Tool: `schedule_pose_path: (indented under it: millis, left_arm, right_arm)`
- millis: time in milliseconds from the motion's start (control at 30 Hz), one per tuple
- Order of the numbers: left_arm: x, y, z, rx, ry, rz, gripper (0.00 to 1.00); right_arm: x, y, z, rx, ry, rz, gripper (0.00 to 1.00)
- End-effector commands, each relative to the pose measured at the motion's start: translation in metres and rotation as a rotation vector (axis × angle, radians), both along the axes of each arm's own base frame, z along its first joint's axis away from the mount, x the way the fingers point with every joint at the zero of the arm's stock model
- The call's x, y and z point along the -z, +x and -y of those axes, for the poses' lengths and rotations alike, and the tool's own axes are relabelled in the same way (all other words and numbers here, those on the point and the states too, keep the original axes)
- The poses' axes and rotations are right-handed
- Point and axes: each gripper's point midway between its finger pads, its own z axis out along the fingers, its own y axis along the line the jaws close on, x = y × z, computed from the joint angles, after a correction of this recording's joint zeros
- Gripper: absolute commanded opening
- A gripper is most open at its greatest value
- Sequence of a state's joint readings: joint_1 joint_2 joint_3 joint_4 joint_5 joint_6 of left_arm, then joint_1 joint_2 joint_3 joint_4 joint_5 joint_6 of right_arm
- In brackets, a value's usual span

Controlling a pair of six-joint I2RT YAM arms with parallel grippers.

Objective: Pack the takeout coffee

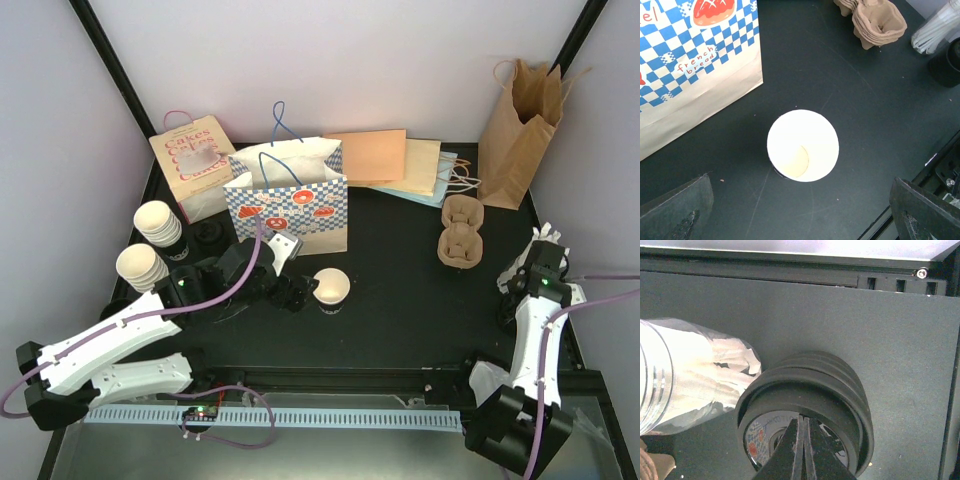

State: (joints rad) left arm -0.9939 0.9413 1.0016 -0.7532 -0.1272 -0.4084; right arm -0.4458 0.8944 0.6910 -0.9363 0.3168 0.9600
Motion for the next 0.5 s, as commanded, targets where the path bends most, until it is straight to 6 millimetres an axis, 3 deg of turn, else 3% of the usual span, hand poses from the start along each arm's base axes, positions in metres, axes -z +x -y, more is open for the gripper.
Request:
schedule_pose_path:
  millis: [0, 467]
  left_arm:
    - [-0.014, 0.001, -0.004, -0.014, -0.032, 0.026, 0.99]
    - [-0.012, 0.003, -0.003, -0.012, -0.025, 0.028, 0.99]
  right_arm:
    - [-0.003, -0.002, 0.011, 0.051, -0.046, -0.002, 0.01]
    - [0.006, -0.016, 0.030, 0.112, -0.050, -0.038, 0.01]
